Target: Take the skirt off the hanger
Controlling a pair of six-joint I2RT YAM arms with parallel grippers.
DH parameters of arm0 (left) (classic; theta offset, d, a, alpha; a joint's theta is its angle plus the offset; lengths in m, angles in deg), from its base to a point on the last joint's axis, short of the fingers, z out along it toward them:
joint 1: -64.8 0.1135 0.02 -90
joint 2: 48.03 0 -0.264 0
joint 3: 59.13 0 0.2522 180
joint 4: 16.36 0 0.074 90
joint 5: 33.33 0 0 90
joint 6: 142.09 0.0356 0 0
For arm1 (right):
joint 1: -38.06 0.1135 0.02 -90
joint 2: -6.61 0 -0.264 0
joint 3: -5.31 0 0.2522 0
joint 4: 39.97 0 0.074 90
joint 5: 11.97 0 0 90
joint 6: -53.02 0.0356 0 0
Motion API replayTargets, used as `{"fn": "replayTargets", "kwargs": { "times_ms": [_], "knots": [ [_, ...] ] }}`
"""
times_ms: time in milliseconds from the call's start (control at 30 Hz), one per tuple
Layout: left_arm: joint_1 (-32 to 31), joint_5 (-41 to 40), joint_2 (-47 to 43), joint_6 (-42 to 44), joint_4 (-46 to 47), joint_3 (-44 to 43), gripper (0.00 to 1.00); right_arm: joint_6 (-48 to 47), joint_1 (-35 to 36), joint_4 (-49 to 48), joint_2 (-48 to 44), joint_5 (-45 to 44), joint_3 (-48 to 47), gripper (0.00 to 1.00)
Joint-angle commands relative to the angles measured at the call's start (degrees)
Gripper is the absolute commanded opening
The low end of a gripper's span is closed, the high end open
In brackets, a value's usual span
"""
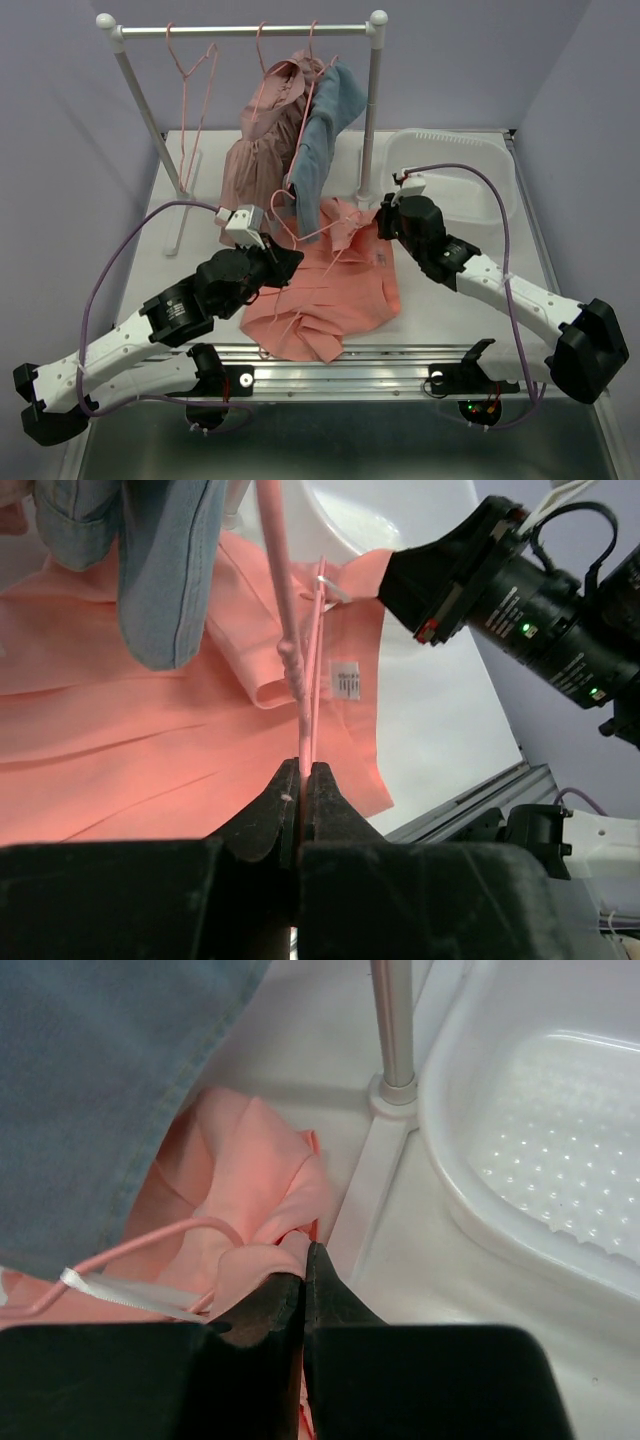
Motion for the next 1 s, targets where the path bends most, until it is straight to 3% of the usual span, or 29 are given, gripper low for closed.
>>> {"fn": "replayTargets", "kwargs": {
  "times_ms": [0, 267, 600, 767, 967],
  "knots": [
    [-0.3, 1.9, 0.2, -0.4, -4.3, 0.7, 0.0, 3.5, -2.2, -1.7, 1.6, -4.2, -5.1, 0.01],
    [-0.3, 2.9, -4.2, -2.6, -10.4, 1.3, 0.0, 4.1, -3.4, 0.1, 4.5, -5.3, -6.2, 0.01],
    [-0.3, -1.1, -7.9, -4.6, -11.9, 0.4, 0.0, 0.3, -3.4, 1.1, -2.4, 6.3, -6.6, 0.01],
    [-0.3, -3.0, -7.0, -3.7, -11.3, -0.5, 0.0, -5.0, -3.4, 6.1, -4.4, 0.7, -20.2, 0.01],
    [-0.3, -3.8, -6.4, -3.3, -10.3, -0.9, 0.0, -14.7, -3.4, 6.2, 1.0, -13.2, -42.0, 0.01]
  ]
}}
